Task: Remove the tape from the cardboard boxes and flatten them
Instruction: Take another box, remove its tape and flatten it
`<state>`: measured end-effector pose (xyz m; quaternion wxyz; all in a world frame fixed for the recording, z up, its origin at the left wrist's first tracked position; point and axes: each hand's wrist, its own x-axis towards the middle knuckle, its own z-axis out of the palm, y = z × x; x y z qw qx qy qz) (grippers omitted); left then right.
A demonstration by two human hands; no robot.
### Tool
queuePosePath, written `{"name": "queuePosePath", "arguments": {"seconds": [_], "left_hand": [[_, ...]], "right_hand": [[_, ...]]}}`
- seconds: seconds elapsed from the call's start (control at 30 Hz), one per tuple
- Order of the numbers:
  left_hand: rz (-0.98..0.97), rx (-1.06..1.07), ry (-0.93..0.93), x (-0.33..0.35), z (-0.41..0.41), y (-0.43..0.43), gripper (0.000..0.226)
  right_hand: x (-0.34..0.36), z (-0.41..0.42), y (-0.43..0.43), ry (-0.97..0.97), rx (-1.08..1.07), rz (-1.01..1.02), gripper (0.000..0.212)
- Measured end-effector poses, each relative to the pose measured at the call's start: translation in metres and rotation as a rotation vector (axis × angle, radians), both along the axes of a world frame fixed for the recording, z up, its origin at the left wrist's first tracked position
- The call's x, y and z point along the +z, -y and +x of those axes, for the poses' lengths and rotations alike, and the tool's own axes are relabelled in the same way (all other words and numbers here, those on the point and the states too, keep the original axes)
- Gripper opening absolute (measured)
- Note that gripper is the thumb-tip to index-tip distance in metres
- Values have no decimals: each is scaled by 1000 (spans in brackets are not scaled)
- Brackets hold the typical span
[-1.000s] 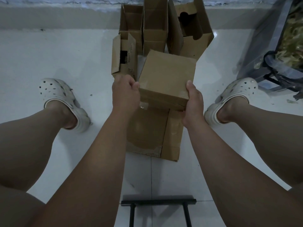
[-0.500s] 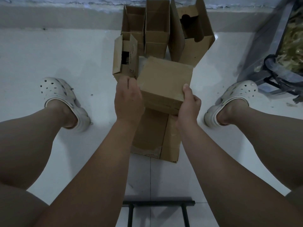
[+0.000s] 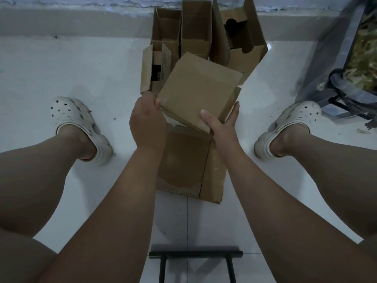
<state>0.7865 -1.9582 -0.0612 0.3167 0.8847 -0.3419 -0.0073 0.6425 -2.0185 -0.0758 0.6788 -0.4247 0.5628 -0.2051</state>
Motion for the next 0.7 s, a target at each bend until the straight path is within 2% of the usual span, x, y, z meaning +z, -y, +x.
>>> {"name": "queuePosePath", "arguments": {"seconds": [0.1,0.17,0.3,0.4,0.47,0.53,0.6,0.7], "left_hand": [[-11,0,41,1,-5,1,17],[-22,4,-11,0,-8,0,15],[-38,52,-224,-2,-8,3,22],[-138,102,-492,3,-6,7,28],[-226,125,-680,8,-5,8,22],[-215,132,-788,11,-7,12,14],[-151,146,-775,10,-7,16,8],[-113,224,-737,6,-5,14,25]], "right_hand": [[-1,4,-2,-13,-71,49,120],[1,5,-1,-34,-81,-27,111],[2,6,3,-63,-103,-199,105],[-2,5,1,-142,-124,-221,105],[-6,0,0,-212,-139,-207,105],[-9,-6,1,-180,-150,-161,105],[-9,-8,3,-104,-161,-68,105],[-7,-5,1,13,-177,74,100]]}}
